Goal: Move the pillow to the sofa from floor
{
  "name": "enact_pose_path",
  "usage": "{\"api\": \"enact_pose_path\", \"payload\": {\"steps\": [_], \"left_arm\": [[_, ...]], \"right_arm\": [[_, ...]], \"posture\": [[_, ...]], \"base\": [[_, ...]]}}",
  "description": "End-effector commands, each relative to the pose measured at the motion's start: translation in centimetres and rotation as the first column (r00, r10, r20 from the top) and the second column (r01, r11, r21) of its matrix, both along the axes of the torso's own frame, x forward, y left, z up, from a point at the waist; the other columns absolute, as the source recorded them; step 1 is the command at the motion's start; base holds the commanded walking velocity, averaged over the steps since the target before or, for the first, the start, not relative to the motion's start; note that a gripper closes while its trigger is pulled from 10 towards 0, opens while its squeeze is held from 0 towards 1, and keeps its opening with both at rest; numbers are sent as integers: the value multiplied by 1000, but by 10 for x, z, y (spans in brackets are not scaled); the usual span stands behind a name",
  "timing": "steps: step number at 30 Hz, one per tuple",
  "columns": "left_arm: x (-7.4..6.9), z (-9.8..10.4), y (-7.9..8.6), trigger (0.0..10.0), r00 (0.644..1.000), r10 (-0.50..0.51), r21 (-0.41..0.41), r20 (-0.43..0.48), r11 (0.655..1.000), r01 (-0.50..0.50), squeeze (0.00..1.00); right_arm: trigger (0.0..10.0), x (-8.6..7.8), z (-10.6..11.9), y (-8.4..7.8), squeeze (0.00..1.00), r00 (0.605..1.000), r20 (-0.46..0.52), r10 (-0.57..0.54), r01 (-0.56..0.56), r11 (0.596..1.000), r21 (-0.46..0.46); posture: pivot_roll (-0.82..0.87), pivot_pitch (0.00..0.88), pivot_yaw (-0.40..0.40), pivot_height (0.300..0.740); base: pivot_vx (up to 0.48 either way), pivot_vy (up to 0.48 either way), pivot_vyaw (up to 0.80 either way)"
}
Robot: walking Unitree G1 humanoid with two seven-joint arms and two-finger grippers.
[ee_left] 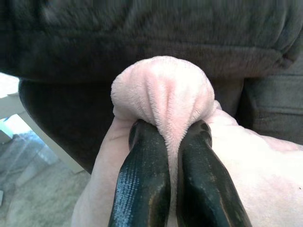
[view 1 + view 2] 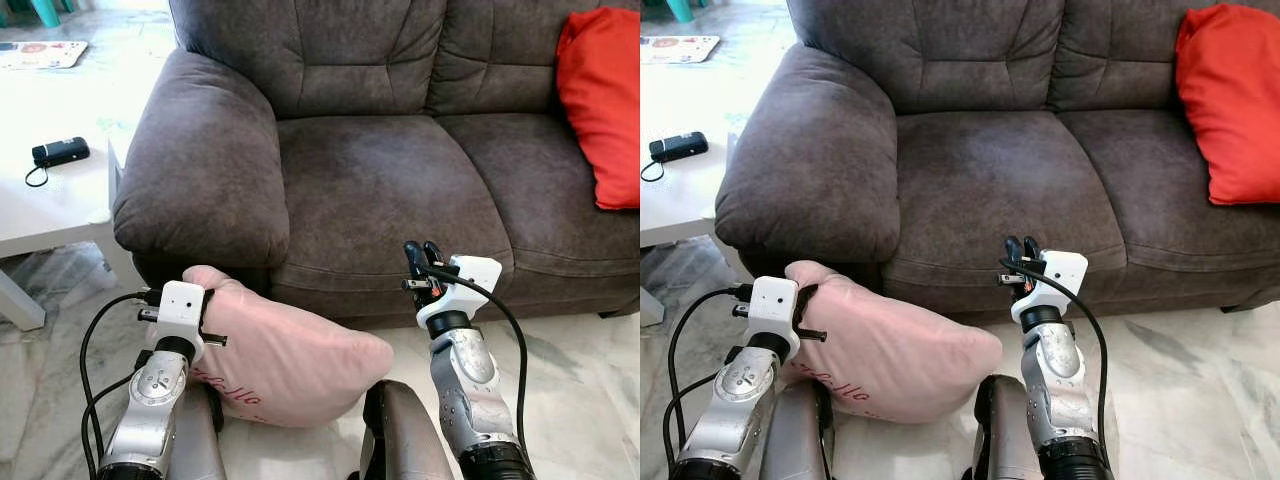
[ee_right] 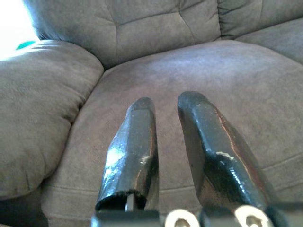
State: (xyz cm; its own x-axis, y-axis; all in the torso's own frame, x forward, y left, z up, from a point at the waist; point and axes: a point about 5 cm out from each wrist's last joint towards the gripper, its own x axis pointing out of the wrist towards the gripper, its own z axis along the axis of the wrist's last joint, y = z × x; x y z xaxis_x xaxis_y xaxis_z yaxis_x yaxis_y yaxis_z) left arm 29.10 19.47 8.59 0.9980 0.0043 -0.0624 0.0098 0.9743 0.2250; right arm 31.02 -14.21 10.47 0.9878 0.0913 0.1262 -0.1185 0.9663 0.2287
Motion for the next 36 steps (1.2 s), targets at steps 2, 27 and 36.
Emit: {"api": "enact_pose_path", "payload": {"steps": [2, 27, 36], "left_arm": [[13, 45, 2, 10000, 977, 17, 22, 211, 1000, -22, 0], [16, 48, 1, 10000, 977, 3, 23, 214, 1000, -8, 0], [18, 51, -1, 10000, 976, -10, 18, 218, 1000, 6, 0]], "right_arm": [[10000, 2, 2, -3, 0, 1000, 9, -9, 10, 1000, -13], [10000, 4, 3, -1, 0, 1000, 14, -6, 6, 1000, -9], [10000, 5, 4, 0, 0, 1000, 22, 1, -1, 1000, 8]], "posture": [[123, 0, -63, 573], [132, 0, -65, 732], [137, 0, -65, 740]], "base": [[0, 0, 0], [0, 0, 0], [0, 0, 0]]}}
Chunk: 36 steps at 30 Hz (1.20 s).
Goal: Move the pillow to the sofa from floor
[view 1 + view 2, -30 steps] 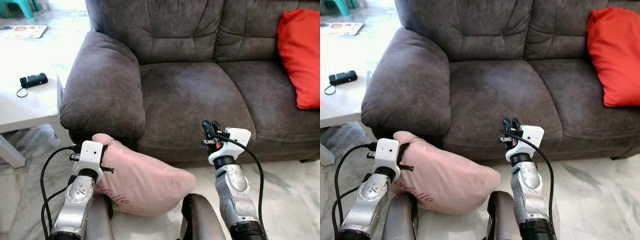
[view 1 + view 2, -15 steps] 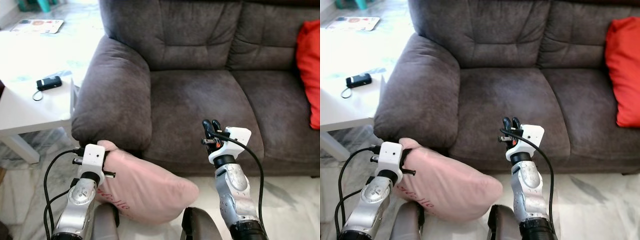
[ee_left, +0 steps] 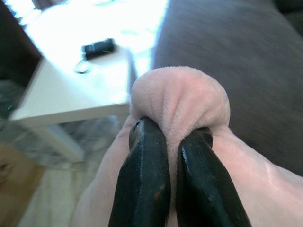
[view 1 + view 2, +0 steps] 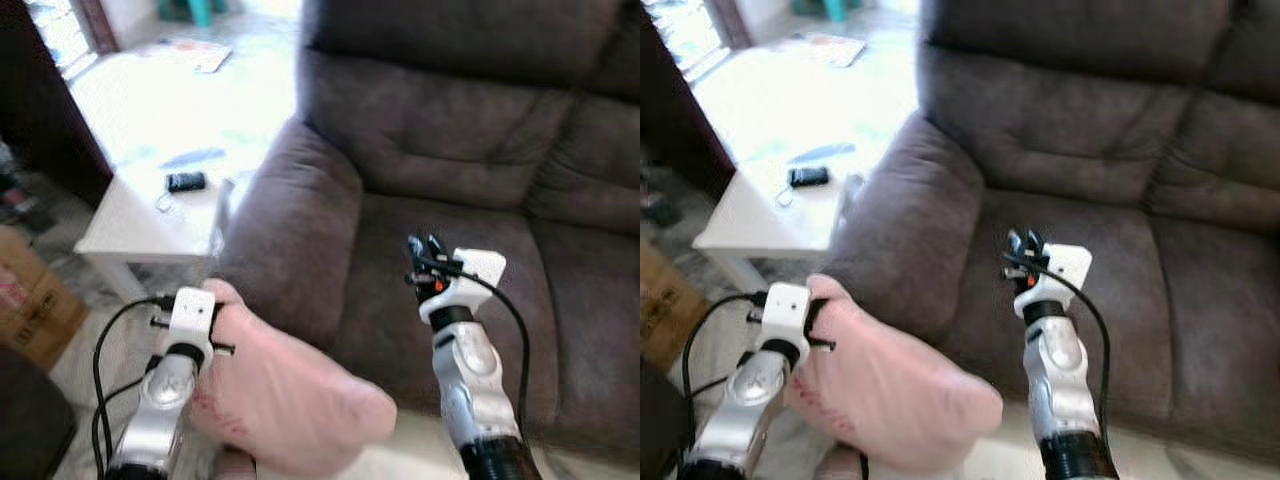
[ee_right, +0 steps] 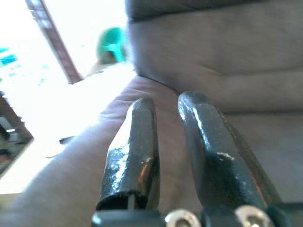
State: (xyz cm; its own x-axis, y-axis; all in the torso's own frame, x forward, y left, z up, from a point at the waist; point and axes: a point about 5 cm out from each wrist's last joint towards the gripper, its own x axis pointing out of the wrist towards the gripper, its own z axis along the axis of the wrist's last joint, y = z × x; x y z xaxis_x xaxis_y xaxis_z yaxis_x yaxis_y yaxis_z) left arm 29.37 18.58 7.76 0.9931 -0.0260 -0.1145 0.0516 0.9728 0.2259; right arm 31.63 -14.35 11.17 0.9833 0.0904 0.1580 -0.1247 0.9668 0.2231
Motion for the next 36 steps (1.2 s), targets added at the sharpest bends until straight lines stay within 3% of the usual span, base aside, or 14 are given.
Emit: {"api": "enact_pose_path", "payload": {"steps": [1, 25, 33, 36], "left_arm": [[16, 60, 8, 10000, 963, 20, 7, 270, 1000, -22, 0], [20, 68, 0, 10000, 959, -5, -19, 283, 1000, 11, 0], [19, 67, -2, 10000, 960, -15, -21, 280, 1000, 22, 0], [19, 66, -4, 10000, 961, -18, -26, 276, 999, 26, 0]], "right_arm": [[10000, -1, -3, 1, 0, 1000, -11, 3, -3, 1000, 9], [10000, 4, -1, 2, 0, 1000, 6, -2, 2, 1000, 6], [10000, 4, -8, -3, 0, 999, -41, 5, -7, 1000, -31], [10000, 2, -26, -2, 0, 979, -171, 114, -137, 982, -128]], "posture": [[136, 0, -64, 740], [154, 0, -65, 740], [151, 0, -67, 740], [148, 0, -71, 740]], "base": [[0, 0, 0], [0, 0, 0], [0, 0, 0], [0, 0, 0]]}}
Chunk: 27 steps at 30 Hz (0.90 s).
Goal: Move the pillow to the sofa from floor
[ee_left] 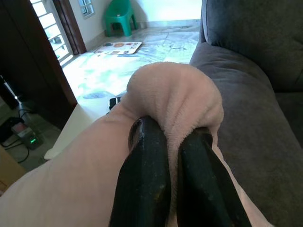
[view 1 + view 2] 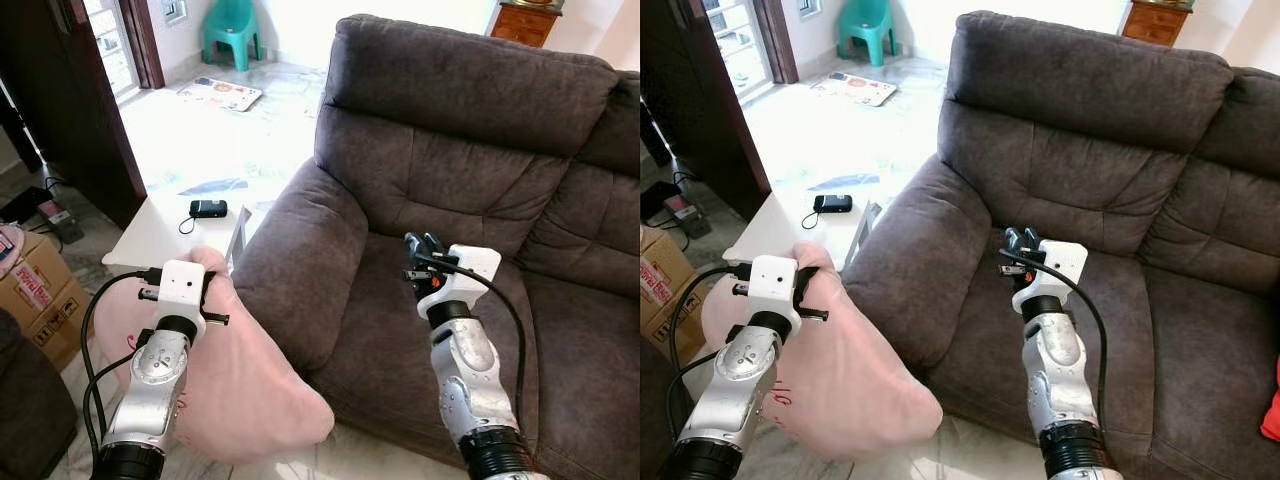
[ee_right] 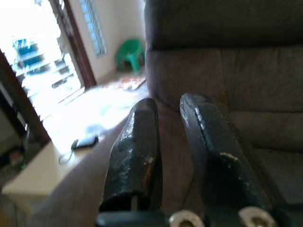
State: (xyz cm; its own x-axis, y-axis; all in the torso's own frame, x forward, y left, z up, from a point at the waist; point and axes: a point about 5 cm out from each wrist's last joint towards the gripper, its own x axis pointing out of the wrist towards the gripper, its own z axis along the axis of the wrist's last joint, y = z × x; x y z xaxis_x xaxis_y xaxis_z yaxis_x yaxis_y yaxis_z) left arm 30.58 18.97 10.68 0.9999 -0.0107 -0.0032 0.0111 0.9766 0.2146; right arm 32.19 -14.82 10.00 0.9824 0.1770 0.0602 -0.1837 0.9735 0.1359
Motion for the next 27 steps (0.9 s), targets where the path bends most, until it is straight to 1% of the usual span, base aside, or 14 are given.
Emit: {"api": "enact_pose_path", "payload": {"steps": [1, 4, 6, 8, 12, 15, 16, 18, 19, 20, 22, 23, 24, 27], "left_arm": [[7, 37, -9, 10000, 985, -37, -8, 168, 999, 39, 0], [8, 39, -11, 10000, 984, -39, -19, 172, 999, 43, 0], [9, 40, -11, 10000, 983, -41, -23, 177, 999, 46, 0], [9, 42, -12, 10000, 983, -41, -24, 180, 999, 46, 0], [10, 42, -12, 10000, 982, -41, -27, 182, 999, 47, 0], [11, 43, -12, 10000, 982, -38, -39, 187, 998, 46, 0], [11, 43, -12, 10000, 982, -38, -39, 187, 998, 46, 0], [12, 45, -14, 10000, 981, -38, -50, 192, 998, 48, 0], [14, 47, -17, 10000, 980, -44, -54, 196, 997, 56, 0], [14, 47, -17, 10000, 980, -44, -54, 196, 997, 56, 0], [19, 56, -29, 10000, 974, -82, -77, 213, 992, 100, 0], [21, 63, -38, 10000, 967, -118, -82, 226, 987, 139, 0], [21, 63, -38, 10000, 967, -118, -82, 226, 987, 139, 0], [25, 86, -52, 10000, 949, -160, -119, 271, 973, 198, 0]], "right_arm": [[10000, -5, -18, 2, 0, 993, -102, 60, -66, 996, -58], [10000, -11, -38, 0, 0, 959, -249, 132, -166, 978, -124], [10000, -15, -46, -1, 0, 939, -295, 178, -242, 950, -198], [10000, -19, -50, -1, 0, 918, -320, 235, -316, 920, -233], [10000, -23, -57, -3, 0, 876, -399, 271, -383, 894, -234], [10000, -32, -68, 0, 0, 804, -483, 346, -497, 838, -226], [10000, -32, -68, 0, 0, 804, -483, 346, -497, 838, -226], [10000, -36, -76, -1, 0, 781, -524, 339, -513, 827, -229], [10000, -36, -80, -2, 0, 785, -537, 310, -482, 849, -215], [10000, -36, -80, -2, 0, 785, -537, 310, -482, 849, -215], [10000, -28, -67, -2, 0, 851, -436, 292, -380, 916, -128], [10000, -25, -60, -2, 0, 866, -404, 293, -364, 925, -110], [10000, -25, -60, -2, 0, 866, -404, 293, -364, 925, -110], [10000, -20, -51, -3, 0, 888, -360, 286, -353, 925, -138]], "posture": [[148, 0, -74, 740], [145, 0, -81, 740], [146, 0, -87, 740], [151, 0, -90, 740], [143, 0, -94, 740], [142, 0, -98, 740], [142, 0, -98, 740], [146, 0, -103, 740], [149, 0, -105, 740], [149, 0, -105, 740], [148, 0, -106, 740], [142, 0, -103, 740], [142, 0, -103, 740], [141, 0, -103, 740]], "base": [[0, 0, 0], [0, 0, 0], [0, 0, 0], [0, 0, 0], [0, 0, 0], [0, 0, 0], [0, 0, 0], [0, 0, 0], [0, 0, 0], [0, 0, 0], [0, 0, 0], [0, 0, 0], [0, 0, 0], [0, 0, 0]]}}
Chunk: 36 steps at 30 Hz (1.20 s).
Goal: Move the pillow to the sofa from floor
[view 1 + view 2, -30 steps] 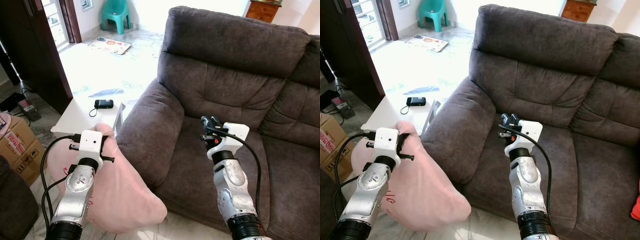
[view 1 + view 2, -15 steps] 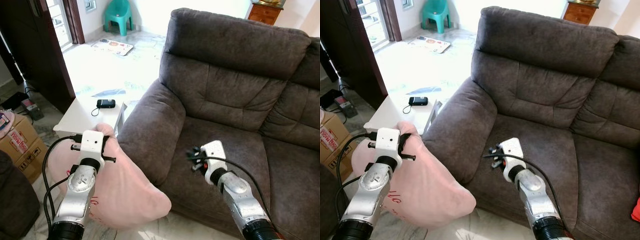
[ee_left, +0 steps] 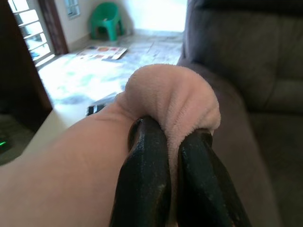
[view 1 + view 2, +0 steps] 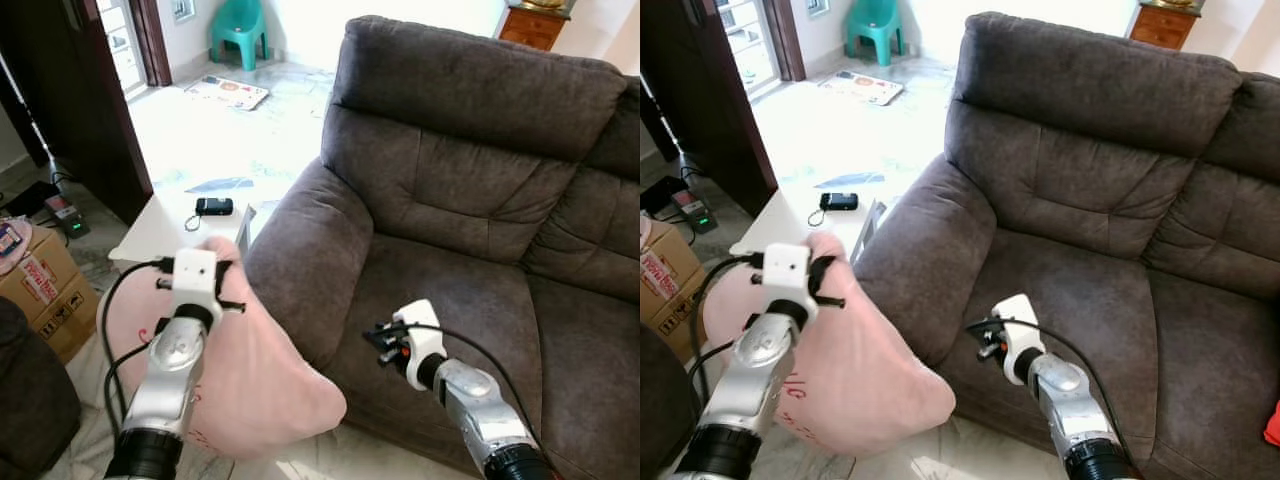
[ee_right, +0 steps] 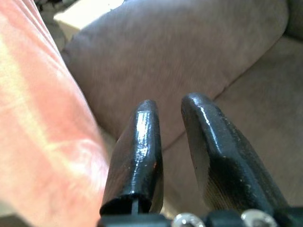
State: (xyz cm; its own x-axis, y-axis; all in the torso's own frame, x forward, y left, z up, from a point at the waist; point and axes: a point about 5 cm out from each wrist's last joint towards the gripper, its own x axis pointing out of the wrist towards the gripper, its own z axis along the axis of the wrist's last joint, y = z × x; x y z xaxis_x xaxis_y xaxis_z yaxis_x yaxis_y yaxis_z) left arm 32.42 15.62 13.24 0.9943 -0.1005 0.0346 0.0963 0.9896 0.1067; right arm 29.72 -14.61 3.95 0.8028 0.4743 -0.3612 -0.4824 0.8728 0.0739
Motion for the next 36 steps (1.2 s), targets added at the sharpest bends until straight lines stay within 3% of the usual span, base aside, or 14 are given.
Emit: {"api": "enact_pose_path", "payload": {"steps": [1, 6, 14, 19, 20, 23, 29, 30, 31, 32, 36], "left_arm": [[9, 69, -23, 10000, 963, -92, -49, 255, 993, 108, 0], [10, 76, -26, 10000, 958, -106, -56, 268, 991, 125, 0], [14, 102, -41, 10000, 938, -146, -109, 314, 976, 188, 0], [13, 106, -46, 10000, 934, -159, -128, 319, 970, 209, 0], [12, 101, -46, 10000, 937, -163, -127, 308, 969, 210, 0], [11, 97, -45, 10000, 943, -159, -127, 292, 971, 203, 0], [9, 92, -40, 10000, 950, -147, -128, 277, 974, 188, 0], [9, 92, -40, 10000, 950, -146, -128, 276, 974, 187, 0], [9, 92, -40, 10000, 950, -145, -129, 275, 974, 186, 0], [9, 91, -39, 10000, 951, -144, -129, 273, 974, 184, 0], [9, 91, -39, 10000, 952, -141, -131, 273, 975, 182, 0]], "right_arm": [[10000, 8, 13, -6, 0, 998, 61, -31, 31, 1000, 7], [10000, 12, 17, -7, 0, 996, 76, -51, 50, 998, 24], [10000, 22, 30, -8, 0, 983, 144, -114, 108, 993, 49], [10000, 28, 38, -14, 0, 972, 168, -163, 154, 986, 67], [10000, 24, 41, -10, 0, 985, 156, -79, 64, 993, 99], [10000, 14, 34, -6, 0, 990, 129, 62, -65, 998, 17], [10000, -1, 13, -20, 0, 991, -7, 135, -135, 988, -73], [10000, -3, 11, -20, 306, 989, -14, 148, -149, 985, -82], [10000, -5, 10, -20, 827, 988, -23, 154, -156, 984, -81], [10000, -8, 8, -19, 1000, 985, -40, 168, -171, 983, -67], [10000, -12, 6, -16, 1000, 979, -61, 193, -197, 979, -50]], "posture": [[147, 0, -102, 740], [146, 0, -100, 740], [154, 0, -94, 740], [148, 0, -93, 740], [143, 0, -91, 740], [141, 0, -93, 740], [138, 0, -96, 740], [139, 0, -97, 740], [139, 0, -97, 740], [137, 0, -97, 740], [135, 0, -98, 740]], "base": [[0, 0, 0], [0, 0, 0], [0, 0, 0], [0, 0, 0], [0, 0, 0], [0, 0, 0], [0, 0, 0], [0, 0, 0], [0, 0, 0], [0, 0, 0], [0, 0, 0]]}}
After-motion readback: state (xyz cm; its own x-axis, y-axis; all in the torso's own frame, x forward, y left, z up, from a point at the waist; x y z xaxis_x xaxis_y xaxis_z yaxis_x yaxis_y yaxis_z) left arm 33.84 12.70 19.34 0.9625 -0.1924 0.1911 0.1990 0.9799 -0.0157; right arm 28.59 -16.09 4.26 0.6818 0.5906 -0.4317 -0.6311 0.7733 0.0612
